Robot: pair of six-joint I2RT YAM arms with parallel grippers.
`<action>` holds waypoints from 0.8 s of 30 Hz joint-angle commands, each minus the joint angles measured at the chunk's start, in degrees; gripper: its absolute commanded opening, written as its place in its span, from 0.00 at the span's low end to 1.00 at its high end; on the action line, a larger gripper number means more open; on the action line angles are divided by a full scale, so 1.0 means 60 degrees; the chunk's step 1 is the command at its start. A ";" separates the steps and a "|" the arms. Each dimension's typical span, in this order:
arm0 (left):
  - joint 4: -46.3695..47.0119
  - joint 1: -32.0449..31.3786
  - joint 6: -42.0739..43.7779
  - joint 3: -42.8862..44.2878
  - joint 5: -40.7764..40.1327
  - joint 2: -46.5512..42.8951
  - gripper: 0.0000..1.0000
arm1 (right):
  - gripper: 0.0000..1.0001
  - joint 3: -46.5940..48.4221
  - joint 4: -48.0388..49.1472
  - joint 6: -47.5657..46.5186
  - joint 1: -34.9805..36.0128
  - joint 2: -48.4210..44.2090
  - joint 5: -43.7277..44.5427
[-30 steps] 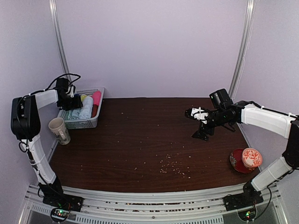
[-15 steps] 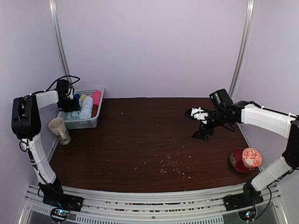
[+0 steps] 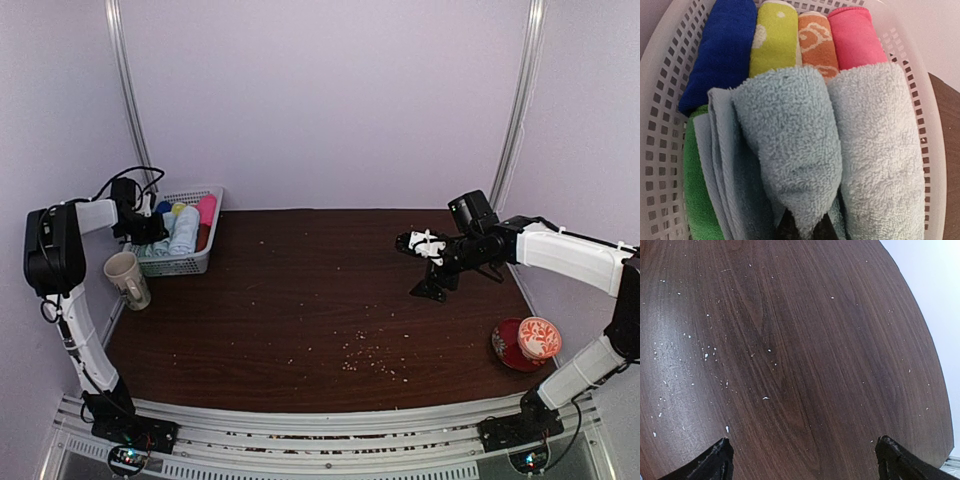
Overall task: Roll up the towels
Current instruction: Smooth out the towel in the storage box.
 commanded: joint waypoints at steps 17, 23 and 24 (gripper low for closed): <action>0.0149 0.0881 0.0595 -0.0025 0.5483 0.0806 0.00 | 1.00 -0.0051 -0.0180 -0.0034 -0.0006 0.0020 -0.0266; -0.0573 0.0906 0.0759 0.0365 0.3522 0.0785 0.26 | 1.00 -0.0036 -0.0196 -0.0041 -0.0005 0.0018 -0.0314; -0.0578 0.0903 0.0756 0.0380 0.3224 0.0689 0.29 | 1.00 -0.0039 -0.0196 -0.0035 -0.0005 0.0023 -0.0314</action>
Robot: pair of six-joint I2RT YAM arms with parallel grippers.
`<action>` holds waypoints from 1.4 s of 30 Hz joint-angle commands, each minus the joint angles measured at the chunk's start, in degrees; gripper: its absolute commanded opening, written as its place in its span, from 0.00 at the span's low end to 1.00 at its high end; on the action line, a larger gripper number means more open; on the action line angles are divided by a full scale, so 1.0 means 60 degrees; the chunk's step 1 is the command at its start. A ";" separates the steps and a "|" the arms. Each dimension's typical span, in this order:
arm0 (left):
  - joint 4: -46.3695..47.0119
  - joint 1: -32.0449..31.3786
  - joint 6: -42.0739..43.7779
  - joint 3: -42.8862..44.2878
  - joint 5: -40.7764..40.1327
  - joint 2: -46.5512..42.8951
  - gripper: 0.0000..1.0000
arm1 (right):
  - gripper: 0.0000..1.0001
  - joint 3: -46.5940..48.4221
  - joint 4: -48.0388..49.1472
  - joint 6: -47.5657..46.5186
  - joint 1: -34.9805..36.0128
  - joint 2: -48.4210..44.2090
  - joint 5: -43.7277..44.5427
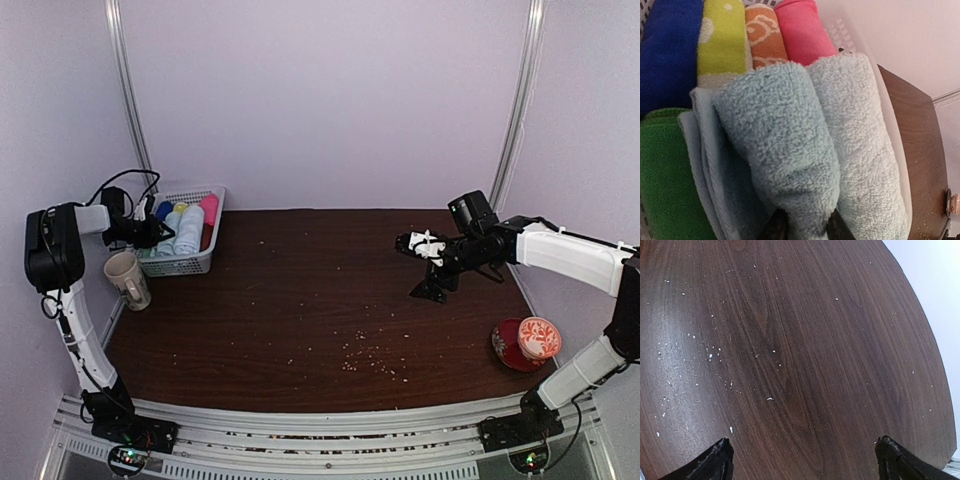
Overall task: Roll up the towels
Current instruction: Smooth out the towel in the storage box.
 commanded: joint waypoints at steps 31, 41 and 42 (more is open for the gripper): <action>-0.1724 -0.0725 0.1177 0.1326 -0.4965 0.0128 0.29 | 1.00 -0.0030 -0.0178 -0.0074 0.0009 0.0042 -0.0179; -0.2071 -0.0923 0.1157 0.1422 -0.5856 0.0470 0.31 | 1.00 -0.0021 -0.0185 -0.0074 0.0005 -0.0097 -0.0263; -0.2071 -0.0933 0.1142 0.1432 -0.5837 0.0398 0.34 | 1.00 -0.0028 -0.0192 -0.0074 0.0009 -0.0097 -0.0263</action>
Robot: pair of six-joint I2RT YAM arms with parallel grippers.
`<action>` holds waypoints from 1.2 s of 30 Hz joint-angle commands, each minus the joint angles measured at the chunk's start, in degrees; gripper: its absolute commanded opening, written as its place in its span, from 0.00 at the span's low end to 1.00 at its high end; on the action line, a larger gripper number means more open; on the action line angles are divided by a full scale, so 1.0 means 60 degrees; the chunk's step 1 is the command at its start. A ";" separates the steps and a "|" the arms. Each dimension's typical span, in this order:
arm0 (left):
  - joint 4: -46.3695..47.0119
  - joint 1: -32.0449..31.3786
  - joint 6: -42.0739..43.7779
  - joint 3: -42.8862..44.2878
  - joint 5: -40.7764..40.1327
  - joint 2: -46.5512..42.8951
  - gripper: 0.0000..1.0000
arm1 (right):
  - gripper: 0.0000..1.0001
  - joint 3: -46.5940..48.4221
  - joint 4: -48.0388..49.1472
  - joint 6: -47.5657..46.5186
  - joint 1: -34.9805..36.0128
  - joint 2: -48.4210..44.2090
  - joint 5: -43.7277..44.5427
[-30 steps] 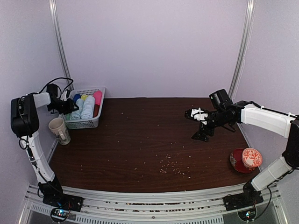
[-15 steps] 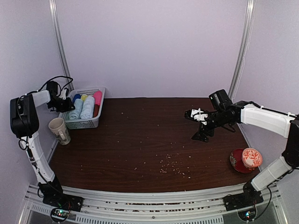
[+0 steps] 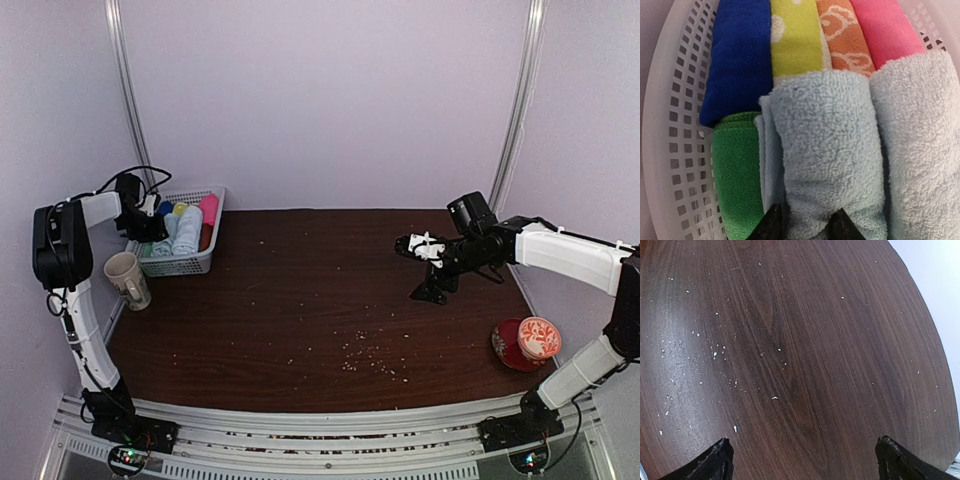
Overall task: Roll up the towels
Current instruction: Smooth out the towel in the storage box, then reset both arms
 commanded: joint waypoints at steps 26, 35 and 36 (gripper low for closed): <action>0.0271 -0.2838 -0.0363 -0.1772 -0.1867 -0.5065 0.98 | 1.00 0.0005 0.2268 0.4544 -0.1779 -0.1148 0.2311; 0.1262 -0.4616 -0.0443 -0.6179 -0.1369 -0.8777 0.98 | 1.00 -0.1952 0.2830 0.5872 -0.2245 -0.3957 0.3415; 0.1360 -0.4707 -0.0372 -0.6615 -0.1285 -0.9142 0.98 | 1.00 -0.2176 0.2838 0.5934 -0.2257 -0.4323 0.3470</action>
